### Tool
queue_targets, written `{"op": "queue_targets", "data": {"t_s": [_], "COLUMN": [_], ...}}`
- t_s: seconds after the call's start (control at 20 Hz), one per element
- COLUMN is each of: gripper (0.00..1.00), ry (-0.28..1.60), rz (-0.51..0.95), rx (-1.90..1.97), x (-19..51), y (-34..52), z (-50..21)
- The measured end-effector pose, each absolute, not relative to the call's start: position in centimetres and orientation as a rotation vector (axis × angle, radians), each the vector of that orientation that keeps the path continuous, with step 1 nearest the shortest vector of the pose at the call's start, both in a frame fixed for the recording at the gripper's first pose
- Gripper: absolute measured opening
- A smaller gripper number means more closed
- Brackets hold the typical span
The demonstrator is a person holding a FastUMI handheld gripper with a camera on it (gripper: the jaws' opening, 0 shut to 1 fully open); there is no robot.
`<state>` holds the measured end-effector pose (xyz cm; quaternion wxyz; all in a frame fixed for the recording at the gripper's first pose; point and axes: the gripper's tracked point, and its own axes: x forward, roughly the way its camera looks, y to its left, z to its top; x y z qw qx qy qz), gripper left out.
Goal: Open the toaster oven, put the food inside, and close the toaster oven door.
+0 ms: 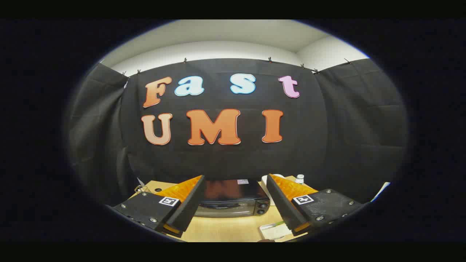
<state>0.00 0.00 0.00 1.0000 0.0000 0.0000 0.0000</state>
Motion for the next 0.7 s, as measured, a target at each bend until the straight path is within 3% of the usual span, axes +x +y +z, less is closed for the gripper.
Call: {"op": "queue_targets", "data": {"t_s": [0.7], "gripper": [0.98], "ry": [-0.041], "rz": [0.036], "rx": [-0.006], "x": [-0.3], "y": [3.1], "z": [1.6]}}
